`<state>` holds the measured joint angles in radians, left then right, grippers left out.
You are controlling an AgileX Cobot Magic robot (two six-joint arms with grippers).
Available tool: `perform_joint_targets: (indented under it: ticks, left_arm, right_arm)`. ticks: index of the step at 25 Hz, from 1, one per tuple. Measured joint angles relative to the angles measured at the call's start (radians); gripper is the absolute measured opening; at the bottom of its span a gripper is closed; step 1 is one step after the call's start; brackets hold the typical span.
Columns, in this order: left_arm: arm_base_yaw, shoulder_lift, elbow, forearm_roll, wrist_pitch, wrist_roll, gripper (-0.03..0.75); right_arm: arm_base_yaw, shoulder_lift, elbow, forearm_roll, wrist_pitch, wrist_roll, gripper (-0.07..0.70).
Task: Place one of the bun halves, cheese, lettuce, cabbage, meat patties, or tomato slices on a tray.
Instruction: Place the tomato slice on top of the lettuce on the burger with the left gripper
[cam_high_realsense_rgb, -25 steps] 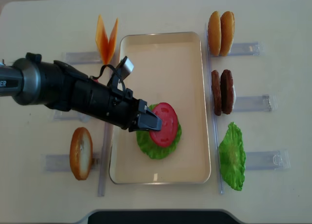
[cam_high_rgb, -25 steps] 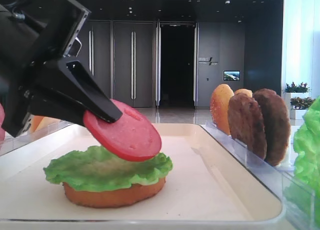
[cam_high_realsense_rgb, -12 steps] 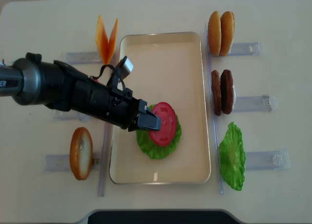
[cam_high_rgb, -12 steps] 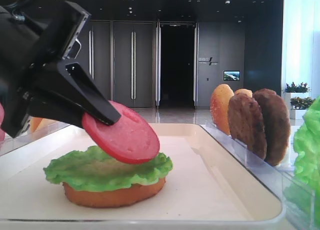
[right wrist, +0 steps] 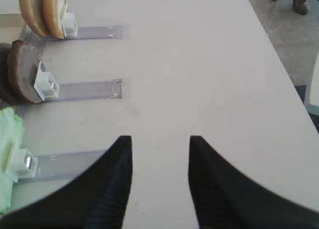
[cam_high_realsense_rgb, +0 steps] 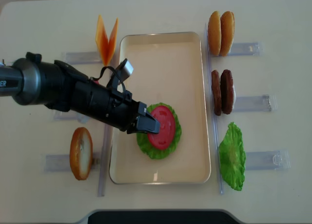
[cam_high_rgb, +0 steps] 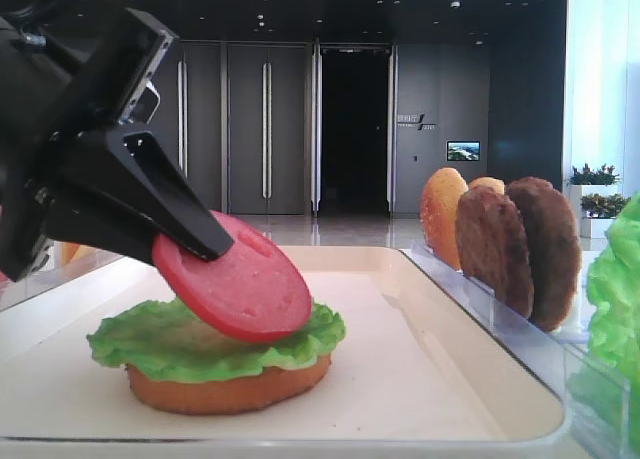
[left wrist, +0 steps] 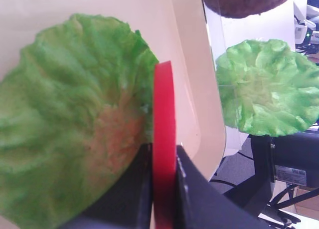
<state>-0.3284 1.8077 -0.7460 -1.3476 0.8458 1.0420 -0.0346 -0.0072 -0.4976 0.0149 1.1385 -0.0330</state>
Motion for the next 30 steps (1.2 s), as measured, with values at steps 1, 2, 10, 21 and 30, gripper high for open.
perform_joint_targets:
  ticks: [1, 2, 10, 21, 30]
  left_arm:
    - [0.000, 0.000, 0.000, 0.000, 0.000, -0.001, 0.058]
    - [0.000, 0.000, 0.000, 0.002, 0.000, -0.001, 0.067]
    - [0.000, 0.000, 0.000, 0.026, 0.000, -0.036, 0.221]
    - [0.000, -0.050, -0.001, 0.158, -0.002, -0.160, 0.449]
    - [0.000, -0.182, -0.002, 0.463, -0.052, -0.477, 0.453]
  right_arm:
    - [0.000, 0.000, 0.000, 0.000, 0.000, 0.000, 0.293]
    - [0.000, 0.000, 0.000, 0.000, 0.000, 0.000, 0.293]
    - [0.000, 0.000, 0.000, 0.000, 0.000, 0.000, 0.293]
    - [0.000, 0.000, 0.000, 0.000, 0.000, 0.000, 0.293]
    - [0.000, 0.000, 0.000, 0.000, -0.001, 0.000, 0.293]
